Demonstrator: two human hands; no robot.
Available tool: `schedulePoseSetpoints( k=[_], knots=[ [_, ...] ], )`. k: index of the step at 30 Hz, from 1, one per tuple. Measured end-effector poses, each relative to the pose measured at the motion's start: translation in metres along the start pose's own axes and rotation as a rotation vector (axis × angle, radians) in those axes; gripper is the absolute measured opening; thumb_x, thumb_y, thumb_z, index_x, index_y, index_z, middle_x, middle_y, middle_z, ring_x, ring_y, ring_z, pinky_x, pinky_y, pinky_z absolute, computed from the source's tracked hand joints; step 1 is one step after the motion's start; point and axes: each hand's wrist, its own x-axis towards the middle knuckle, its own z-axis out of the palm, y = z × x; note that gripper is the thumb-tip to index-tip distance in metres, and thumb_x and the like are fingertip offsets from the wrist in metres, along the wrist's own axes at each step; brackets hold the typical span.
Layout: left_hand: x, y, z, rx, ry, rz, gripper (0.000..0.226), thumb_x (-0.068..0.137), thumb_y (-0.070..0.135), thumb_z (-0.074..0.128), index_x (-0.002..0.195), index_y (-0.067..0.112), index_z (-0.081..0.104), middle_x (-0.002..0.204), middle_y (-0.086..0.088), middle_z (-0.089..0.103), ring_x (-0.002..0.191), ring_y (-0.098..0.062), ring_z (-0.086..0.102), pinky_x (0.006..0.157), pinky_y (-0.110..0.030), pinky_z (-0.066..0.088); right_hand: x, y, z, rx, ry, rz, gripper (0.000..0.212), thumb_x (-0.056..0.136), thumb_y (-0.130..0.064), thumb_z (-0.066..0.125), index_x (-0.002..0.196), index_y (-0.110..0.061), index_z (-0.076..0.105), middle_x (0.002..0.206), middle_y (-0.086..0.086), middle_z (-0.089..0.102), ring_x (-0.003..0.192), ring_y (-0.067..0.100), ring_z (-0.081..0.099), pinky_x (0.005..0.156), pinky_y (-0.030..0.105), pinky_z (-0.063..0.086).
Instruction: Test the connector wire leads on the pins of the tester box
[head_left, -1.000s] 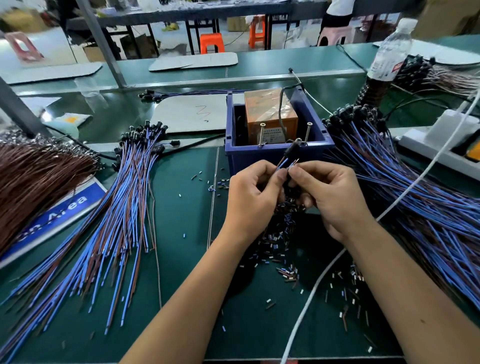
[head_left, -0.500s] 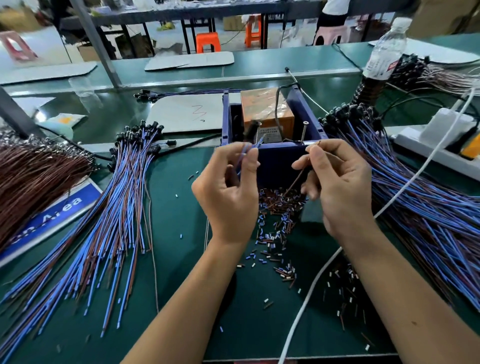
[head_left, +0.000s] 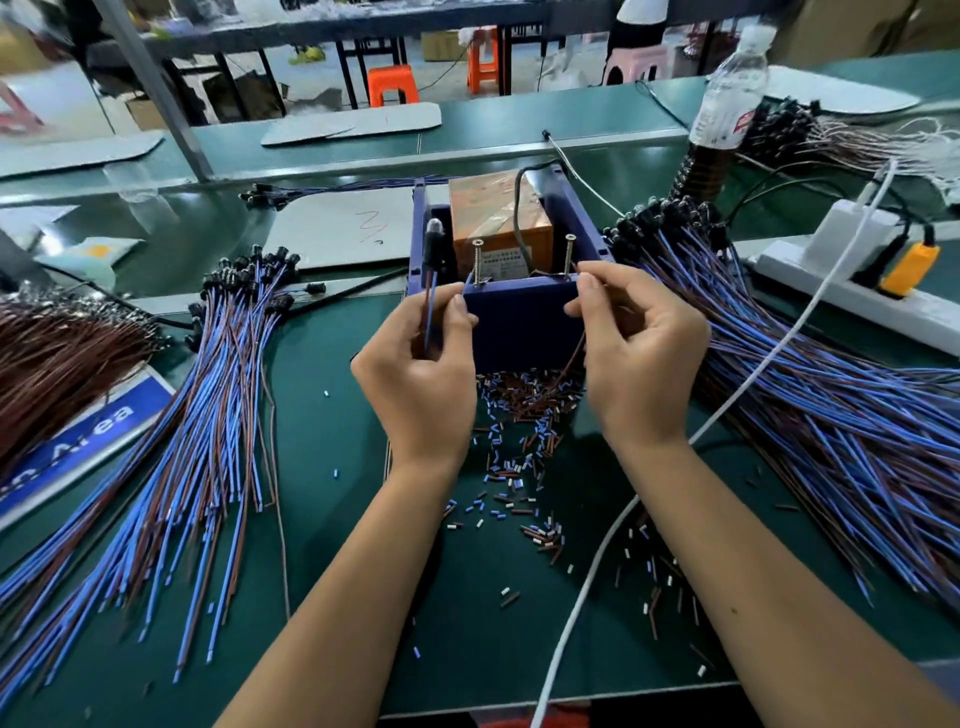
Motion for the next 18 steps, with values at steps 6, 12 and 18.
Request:
schedulePoseSetpoints(
  k=[6, 12, 18],
  knots=[
    [0.0005, -0.0014, -0.0015, -0.026, -0.041, -0.019, 0.012, 0.095, 0.009, 0.068, 0.099, 0.015, 0.079, 0.074, 0.012, 0.073, 0.067, 0.000, 0.067, 0.067, -0.014, 0.049, 0.0001, -0.0015, -0.0008, -0.018, -0.004, -0.029, 0.017, 0.103, -0.016, 0.065, 0.106, -0.007, 0.080, 0.078, -0.003, 0.075, 0.073, -0.001, 0.071, 0.069, 0.013, 0.051],
    [-0.0011, 0.0006, -0.0020, -0.030, -0.052, -0.010, 0.013, 0.095, 0.008, 0.068, 0.098, 0.016, 0.078, 0.074, 0.012, 0.073, 0.067, -0.001, 0.066, 0.066, -0.015, 0.049, -0.0003, -0.0029, -0.0020, -0.004, -0.025, -0.015, 0.018, 0.103, -0.017, 0.064, 0.108, -0.007, 0.079, 0.079, -0.002, 0.075, 0.073, 0.004, 0.072, 0.068, 0.019, 0.054],
    [-0.0011, 0.0019, -0.0041, -0.027, 0.072, 0.026, 0.015, 0.094, 0.013, 0.067, 0.094, 0.026, 0.075, 0.073, 0.005, 0.072, 0.064, -0.022, 0.066, 0.061, -0.031, 0.052, -0.0026, -0.0037, -0.0053, 0.036, -0.035, 0.035, 0.017, 0.103, -0.017, 0.063, 0.110, -0.011, 0.078, 0.081, -0.005, 0.075, 0.077, 0.009, 0.073, 0.069, 0.023, 0.057]
  ],
)
